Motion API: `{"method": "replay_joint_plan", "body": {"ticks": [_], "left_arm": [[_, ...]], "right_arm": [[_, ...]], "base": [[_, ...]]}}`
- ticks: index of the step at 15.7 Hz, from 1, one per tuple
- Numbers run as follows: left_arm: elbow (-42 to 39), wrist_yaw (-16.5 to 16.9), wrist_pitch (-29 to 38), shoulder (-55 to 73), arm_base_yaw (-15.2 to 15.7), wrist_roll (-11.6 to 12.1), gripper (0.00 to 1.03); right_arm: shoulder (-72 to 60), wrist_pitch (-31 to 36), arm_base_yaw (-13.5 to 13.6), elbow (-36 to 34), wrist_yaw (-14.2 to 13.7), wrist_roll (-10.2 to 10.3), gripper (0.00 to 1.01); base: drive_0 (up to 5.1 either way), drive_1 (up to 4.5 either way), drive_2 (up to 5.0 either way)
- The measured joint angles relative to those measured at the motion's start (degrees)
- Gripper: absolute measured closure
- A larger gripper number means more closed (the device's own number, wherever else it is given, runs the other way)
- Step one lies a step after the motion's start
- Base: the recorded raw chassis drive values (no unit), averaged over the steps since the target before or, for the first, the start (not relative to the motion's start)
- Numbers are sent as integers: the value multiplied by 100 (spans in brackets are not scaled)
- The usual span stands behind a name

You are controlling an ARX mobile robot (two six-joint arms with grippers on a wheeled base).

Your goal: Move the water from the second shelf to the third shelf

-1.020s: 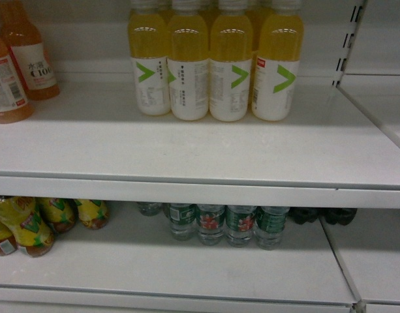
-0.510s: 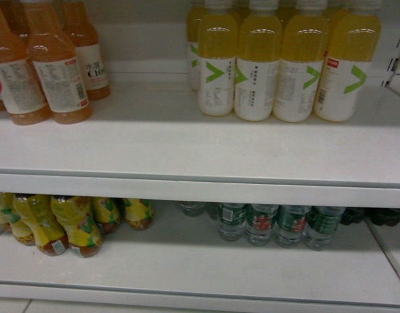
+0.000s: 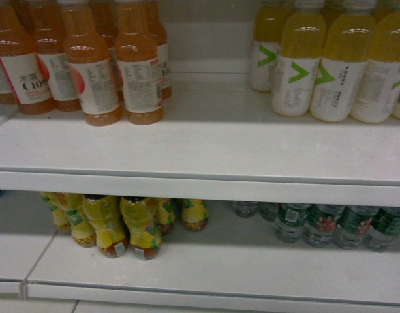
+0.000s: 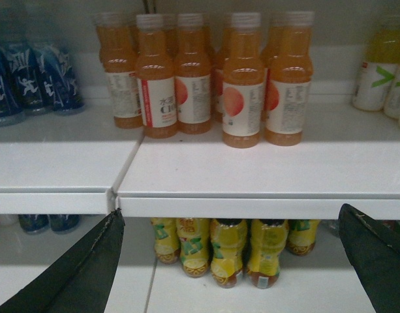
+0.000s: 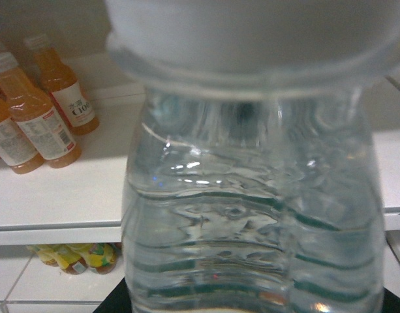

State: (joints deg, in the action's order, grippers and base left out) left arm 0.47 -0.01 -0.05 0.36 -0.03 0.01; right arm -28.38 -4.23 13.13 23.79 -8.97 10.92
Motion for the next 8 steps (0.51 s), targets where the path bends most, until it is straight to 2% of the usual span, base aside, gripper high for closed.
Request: {"method": "replay_joint_plan", "body": {"ticks": [8], "left_arm": [[0,0,-9,0,0,0,5]], "right_arm": [[0,-4,0,0,0,2,58]], "base": [[-502,244,244]]}}
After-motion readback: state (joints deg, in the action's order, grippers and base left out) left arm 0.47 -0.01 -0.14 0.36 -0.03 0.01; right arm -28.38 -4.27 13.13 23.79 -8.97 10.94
